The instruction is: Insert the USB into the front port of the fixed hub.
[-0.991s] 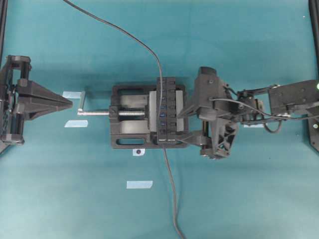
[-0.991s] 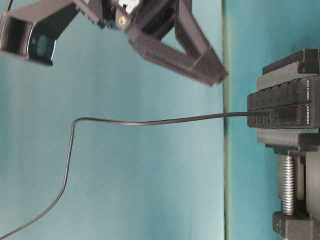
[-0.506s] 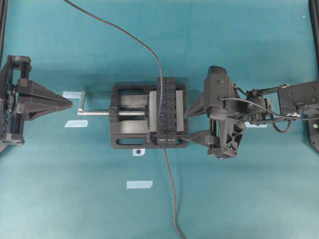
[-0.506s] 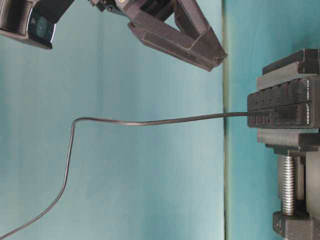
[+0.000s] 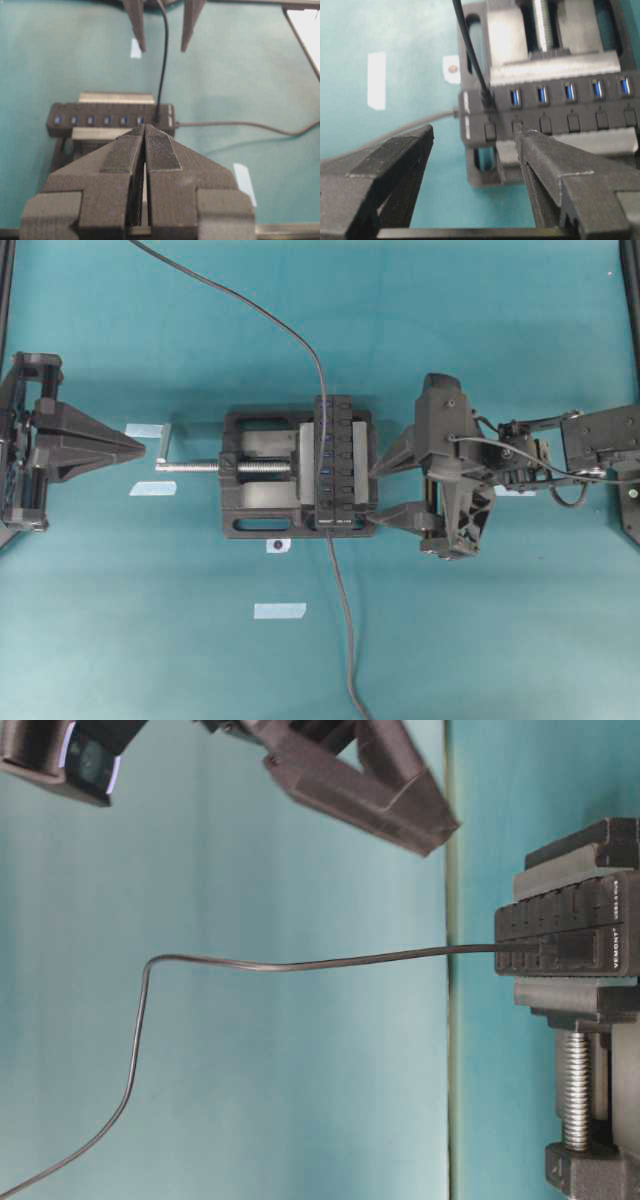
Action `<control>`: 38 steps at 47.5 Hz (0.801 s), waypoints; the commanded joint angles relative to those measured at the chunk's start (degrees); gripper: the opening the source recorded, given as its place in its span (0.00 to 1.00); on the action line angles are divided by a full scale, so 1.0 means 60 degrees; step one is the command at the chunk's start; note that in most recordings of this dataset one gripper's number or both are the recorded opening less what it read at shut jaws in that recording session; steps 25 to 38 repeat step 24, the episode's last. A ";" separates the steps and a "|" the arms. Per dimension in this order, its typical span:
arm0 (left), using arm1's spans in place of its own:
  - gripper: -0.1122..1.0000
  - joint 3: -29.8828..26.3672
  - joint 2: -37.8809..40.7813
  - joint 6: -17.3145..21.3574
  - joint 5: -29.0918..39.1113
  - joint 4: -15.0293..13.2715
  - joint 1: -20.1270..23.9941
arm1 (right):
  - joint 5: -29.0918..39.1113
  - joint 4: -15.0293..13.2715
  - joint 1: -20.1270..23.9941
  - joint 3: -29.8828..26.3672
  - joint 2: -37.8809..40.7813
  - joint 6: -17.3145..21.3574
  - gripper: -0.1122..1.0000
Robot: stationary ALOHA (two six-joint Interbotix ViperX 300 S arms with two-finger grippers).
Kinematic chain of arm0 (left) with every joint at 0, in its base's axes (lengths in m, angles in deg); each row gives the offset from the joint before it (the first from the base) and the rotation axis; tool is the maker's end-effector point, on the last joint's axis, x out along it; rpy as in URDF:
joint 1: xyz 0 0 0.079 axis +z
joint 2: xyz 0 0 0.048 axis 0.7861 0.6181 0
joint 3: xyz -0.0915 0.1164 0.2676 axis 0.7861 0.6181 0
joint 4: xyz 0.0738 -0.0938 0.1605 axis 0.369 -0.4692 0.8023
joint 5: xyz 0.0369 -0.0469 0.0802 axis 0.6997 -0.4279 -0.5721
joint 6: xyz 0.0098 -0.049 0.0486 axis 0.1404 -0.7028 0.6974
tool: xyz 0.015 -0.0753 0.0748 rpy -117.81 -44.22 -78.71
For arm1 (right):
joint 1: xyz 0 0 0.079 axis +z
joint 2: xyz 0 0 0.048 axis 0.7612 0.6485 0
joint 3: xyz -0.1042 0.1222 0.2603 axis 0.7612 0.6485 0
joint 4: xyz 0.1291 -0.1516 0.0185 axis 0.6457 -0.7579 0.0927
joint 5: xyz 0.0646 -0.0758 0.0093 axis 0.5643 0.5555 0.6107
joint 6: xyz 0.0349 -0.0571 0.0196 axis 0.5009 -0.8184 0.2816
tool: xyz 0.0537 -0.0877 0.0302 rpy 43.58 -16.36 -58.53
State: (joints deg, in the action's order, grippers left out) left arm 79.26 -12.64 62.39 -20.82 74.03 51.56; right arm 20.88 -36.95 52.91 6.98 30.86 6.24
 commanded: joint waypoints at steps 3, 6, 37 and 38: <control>0.10 -0.0059 -0.0249 0.0015 -0.0088 0.0015 -0.0015 | -0.0073 0.0015 0.0029 -0.0044 -0.0220 0.0044 0.73; 0.10 -0.0073 -0.0425 0.0015 -0.0029 0.0015 -0.0015 | -0.0088 0.0015 0.0029 -0.0029 -0.0234 0.0044 0.73; 0.10 -0.0044 -0.0586 0.0015 0.0176 0.0029 -0.0015 | -0.0146 0.0015 0.0029 0.0088 -0.0234 0.0044 0.73; 0.10 -0.0044 -0.0586 0.0015 0.0176 0.0029 -0.0015 | -0.0146 0.0015 0.0029 0.0088 -0.0234 0.0044 0.73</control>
